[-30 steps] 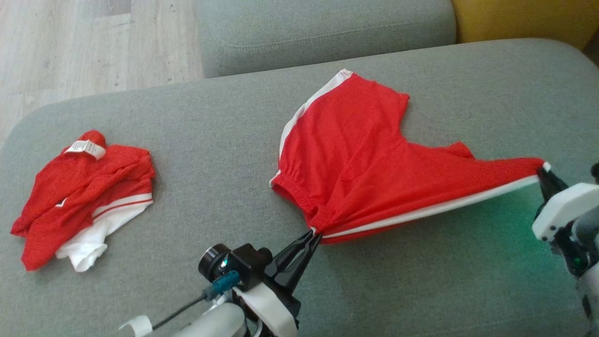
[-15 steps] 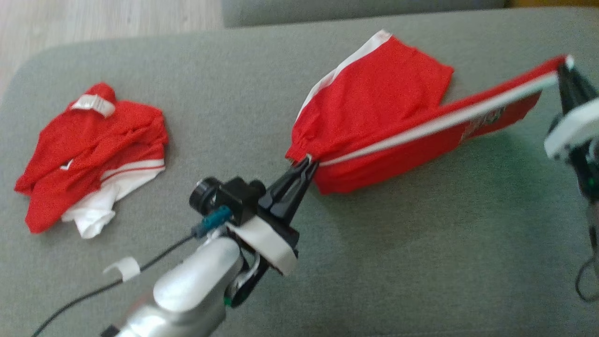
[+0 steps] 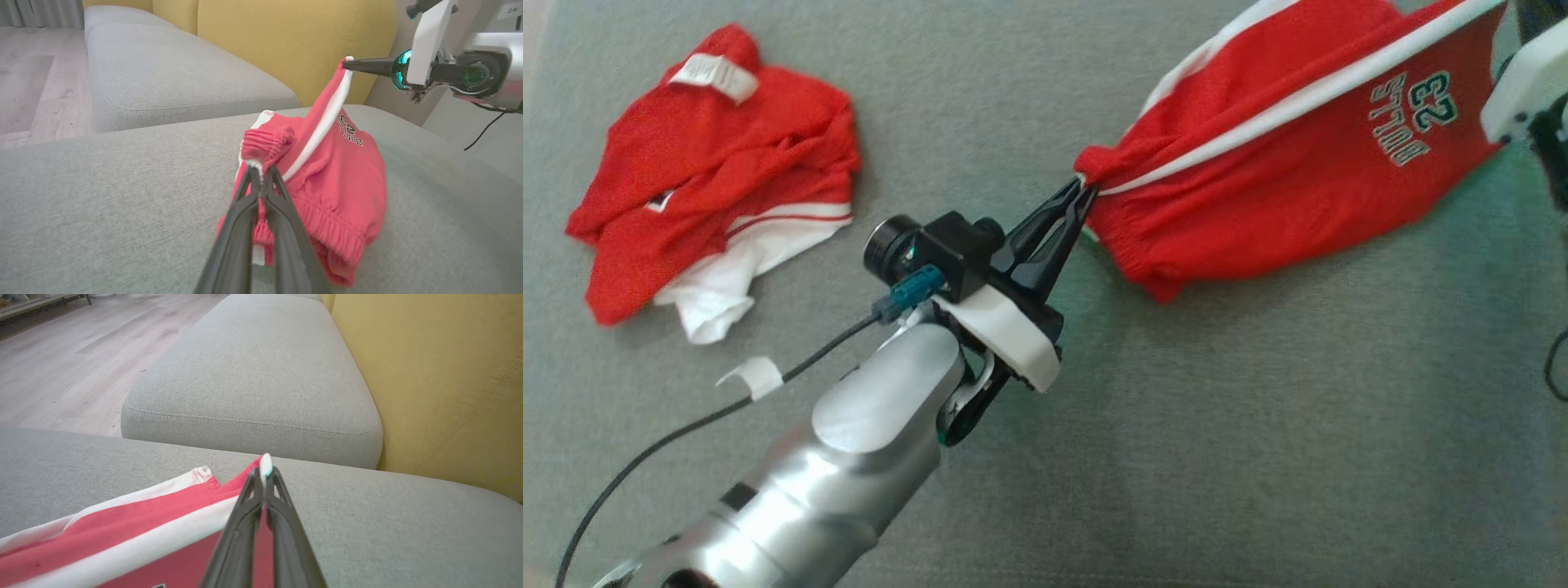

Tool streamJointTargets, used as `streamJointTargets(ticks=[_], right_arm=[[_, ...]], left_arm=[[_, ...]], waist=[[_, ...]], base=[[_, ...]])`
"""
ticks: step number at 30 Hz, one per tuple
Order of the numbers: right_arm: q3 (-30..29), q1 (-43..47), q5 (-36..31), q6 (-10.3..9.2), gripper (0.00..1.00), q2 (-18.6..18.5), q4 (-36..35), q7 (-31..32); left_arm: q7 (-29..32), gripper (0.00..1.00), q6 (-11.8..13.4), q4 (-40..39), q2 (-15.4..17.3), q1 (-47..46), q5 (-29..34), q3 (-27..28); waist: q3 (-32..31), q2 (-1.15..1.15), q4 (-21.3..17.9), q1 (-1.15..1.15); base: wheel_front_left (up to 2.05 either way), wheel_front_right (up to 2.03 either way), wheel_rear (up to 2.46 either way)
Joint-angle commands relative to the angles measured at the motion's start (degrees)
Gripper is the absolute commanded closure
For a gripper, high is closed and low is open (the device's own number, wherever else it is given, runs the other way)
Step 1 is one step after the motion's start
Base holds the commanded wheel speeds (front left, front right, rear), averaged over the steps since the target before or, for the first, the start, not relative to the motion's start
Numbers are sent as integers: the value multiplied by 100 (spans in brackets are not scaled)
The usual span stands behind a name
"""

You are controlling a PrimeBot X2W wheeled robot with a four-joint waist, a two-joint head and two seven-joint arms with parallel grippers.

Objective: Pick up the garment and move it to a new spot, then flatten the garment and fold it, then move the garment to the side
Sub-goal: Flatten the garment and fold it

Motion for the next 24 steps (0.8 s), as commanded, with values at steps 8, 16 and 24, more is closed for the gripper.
streamJointTargets(ticks=[8,16,24], right_arm=[[10,-940,-502,-5,100,-44,903,-381],[-35,-1392,-798,-5,100,-93,1581,-622],[-168,-1741,-1014,-5,100,-133,2111,-850]], left_arm=[[-199,100,-182,315,-264,-478,90,157],[-241,100,-278,539,-422,-655,135,77],[-256,100,-331,690,-493,-815,121,-50]], waist=[[438,0,525,-1],[603,0,716,-1],[758,0,844,-1]], base=[[0,0,0],[0,0,0],[0,0,0]])
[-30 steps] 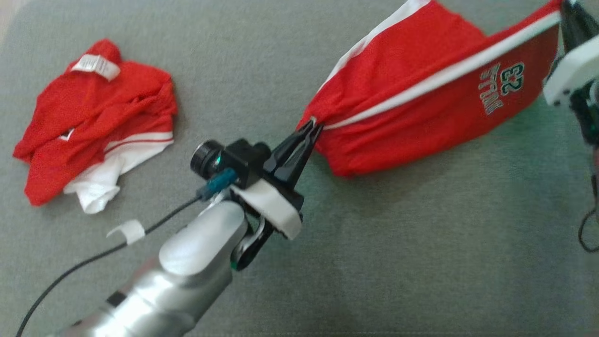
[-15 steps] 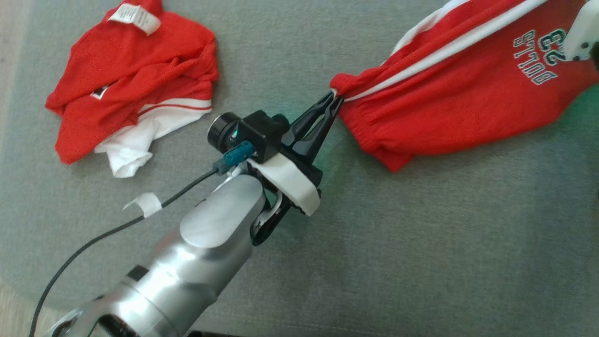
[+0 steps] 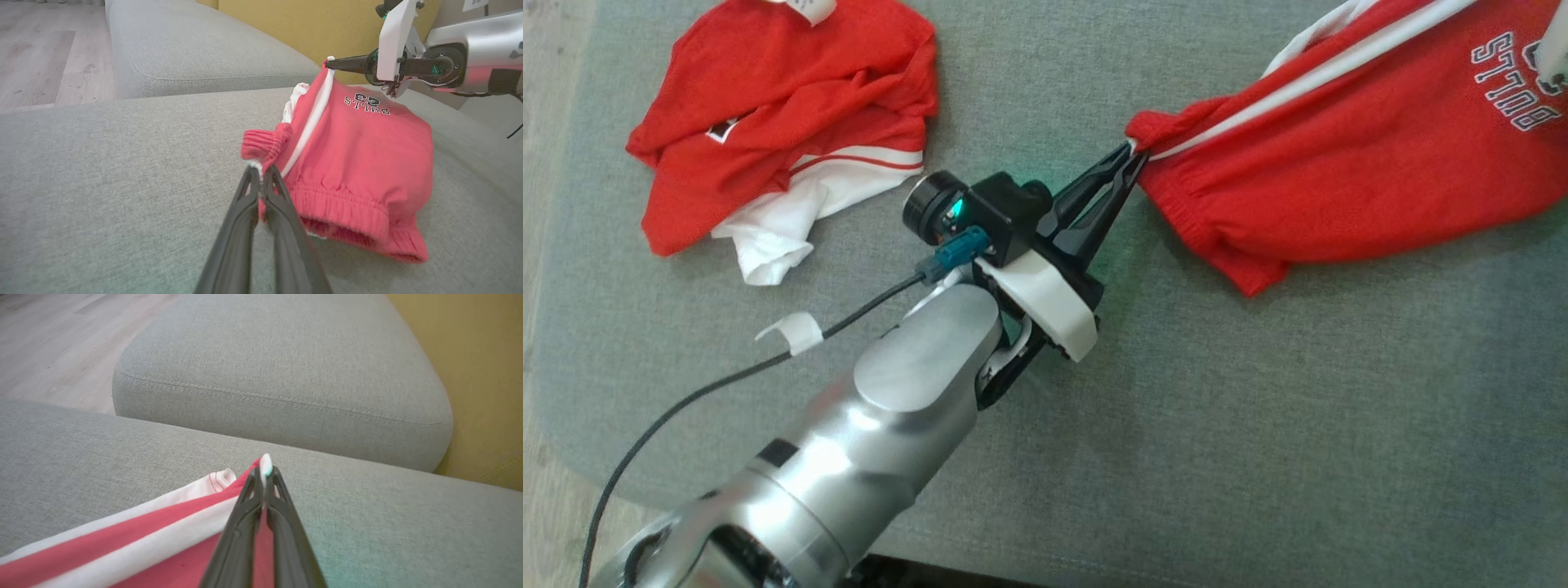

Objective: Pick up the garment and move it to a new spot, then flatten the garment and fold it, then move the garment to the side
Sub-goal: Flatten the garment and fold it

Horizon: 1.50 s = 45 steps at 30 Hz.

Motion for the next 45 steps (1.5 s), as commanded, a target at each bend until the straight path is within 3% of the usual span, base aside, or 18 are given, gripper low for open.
streamJointTargets(ticks=[1,2,3,4,14,21,24,32,37,45], right_arm=[[-29,-224,-44,-5,100,-58,-64,-80],[-58,-257,-70,-5,69,-69,-25,-130],[-112,-286,-72,-5,0,-70,15,-187],[-157,-309,-46,-5,0,-37,62,-225],[-391,-203,79,-5,0,208,313,-964],[-277,316,629,-5,0,622,68,-1444],[-54,750,995,-5,0,818,-370,-1499],[245,2619,2116,-5,0,1042,-2522,-1509],[289,3669,2343,-5,0,1187,-3246,-1509],[195,5302,2159,-5,0,1543,-4259,-1510]], left_arm=[[-50,100,-9,-82,65,-222,12,89],[-51,68,0,-77,63,-244,10,79],[-51,28,22,-99,62,-265,14,63],[-51,0,42,-134,61,-271,7,46],[-53,0,218,-52,59,-78,21,39],[-53,0,569,-357,328,275,299,739],[-53,0,795,-772,537,604,511,1216],[-53,0,1243,-1974,973,1949,1100,2405],[-53,0,1305,-2380,1032,2699,1269,2890],[-53,0,1169,-2582,888,3859,1591,3367]], waist=[[40,0,27,0],[52,0,37,0],[63,0,45,0],[69,0,50,0],[-310,0,-123,0],[-962,0,-404,0],[-1285,0,-555,0],[-1980,0,-936,0],[-2181,0,-1095,0],[-2324,0,-1309,0]], base=[[0,0,0],[0,0,0],[0,0,0],[0,0,0],[0,0,0],[0,0,0],[0,0,0],[0,0,0],[0,0,0],[0,0,0]])
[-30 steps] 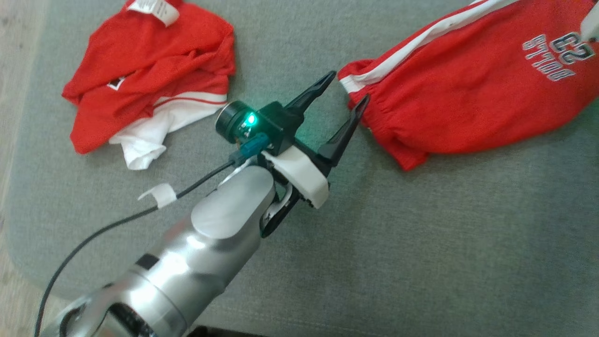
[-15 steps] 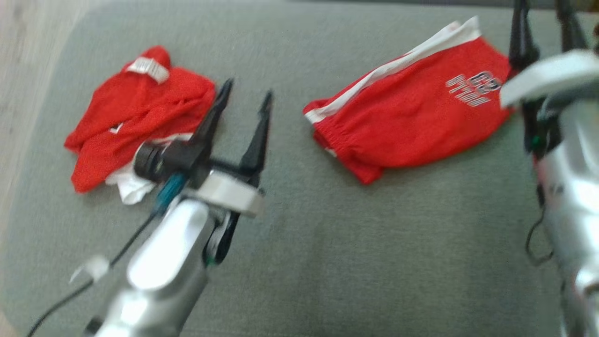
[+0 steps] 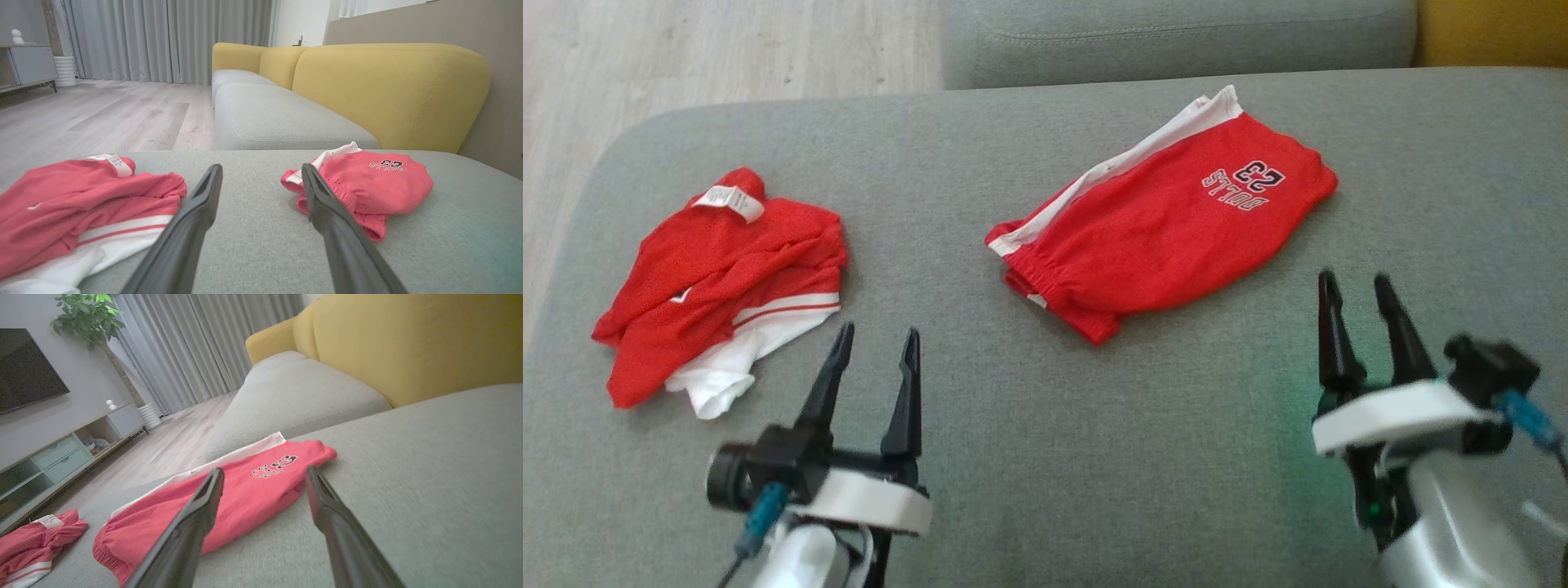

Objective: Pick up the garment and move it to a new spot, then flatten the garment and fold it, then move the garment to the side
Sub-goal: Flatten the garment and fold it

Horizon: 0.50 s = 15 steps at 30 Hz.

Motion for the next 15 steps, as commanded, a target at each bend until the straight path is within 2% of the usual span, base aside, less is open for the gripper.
streamJointTargets(ticks=[1,7,11,15], right_arm=[[78,-94,-10,-5,0,54,-241,-61],[-8,100,-20,-5,0,198,-430,-41],[-249,-202,-225,-5,0,170,-403,173],[-710,-734,-349,-5,0,96,-183,651]], left_arm=[[-37,0,-29,-203,5,-142,49,272],[-37,0,-206,-199,-250,10,296,450],[-37,0,-354,-200,-381,-180,449,515],[-37,0,-509,-121,-503,-376,577,494]], waist=[[-10,0,-25,1],[171,0,1,1],[459,0,147,1],[790,0,379,1]], base=[[0,0,0],[0,0,0],[0,0,0],[0,0,0]])
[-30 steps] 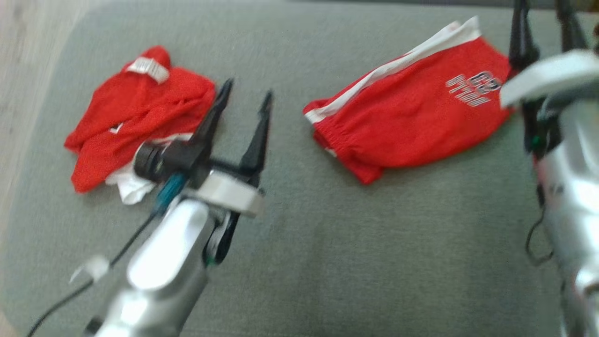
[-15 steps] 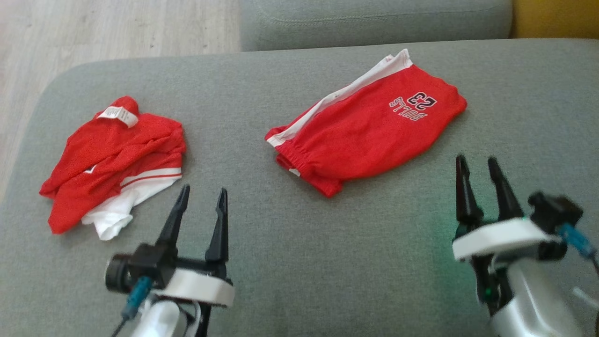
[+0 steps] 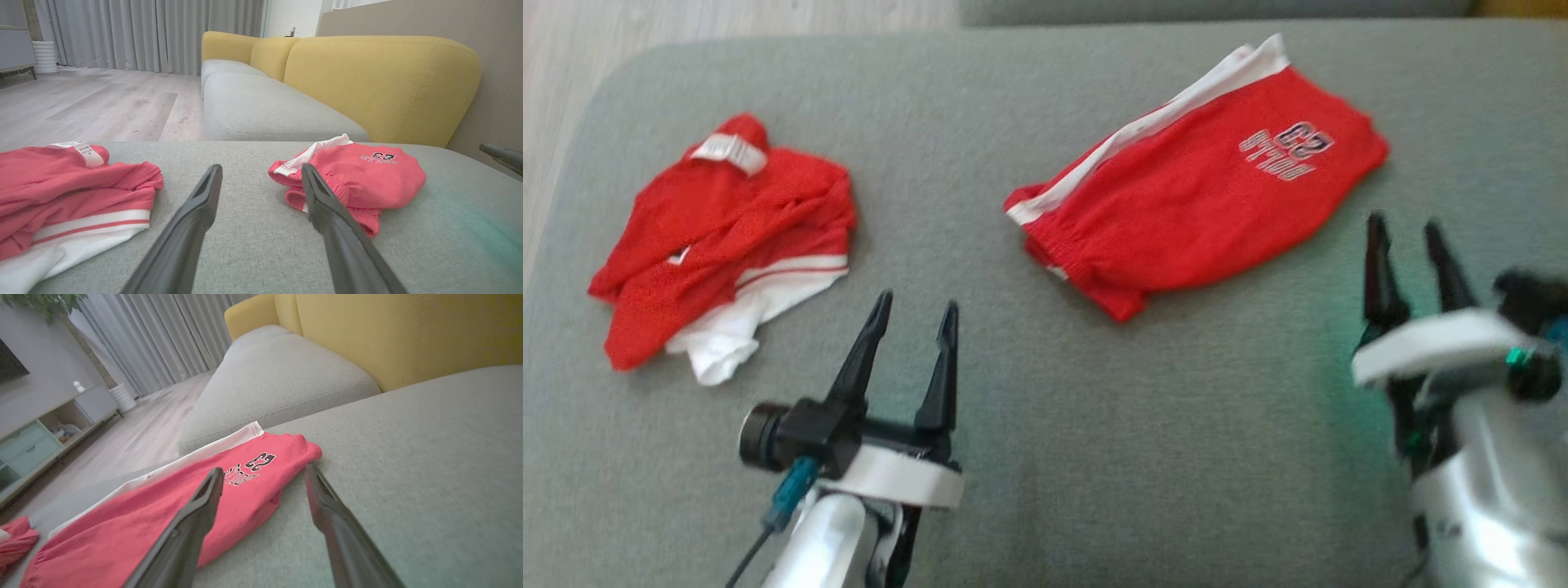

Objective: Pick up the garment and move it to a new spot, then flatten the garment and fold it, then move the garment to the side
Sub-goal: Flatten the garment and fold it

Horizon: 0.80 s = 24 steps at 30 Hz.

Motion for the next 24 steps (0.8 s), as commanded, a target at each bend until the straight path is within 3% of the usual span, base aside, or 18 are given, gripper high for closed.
streamJointTargets(ticks=[1,13,24], right_arm=[[56,-366,-116,-5,0,-63,-103,80],[-1284,-2524,-1586,-5,0,-758,1667,1040],[-1638,-3155,-2579,-5,0,-1054,3000,1257]], left_arm=[[-37,0,-30,-139,-1,-239,42,234],[-37,0,-242,-107,-234,-808,9,38],[-37,0,-114,-207,-242,-967,-232,-176]], waist=[[259,0,211,-1],[1123,0,983,-1],[1264,0,1192,-1]], base=[[0,0,0],[0,0,0],[0,0,0]])
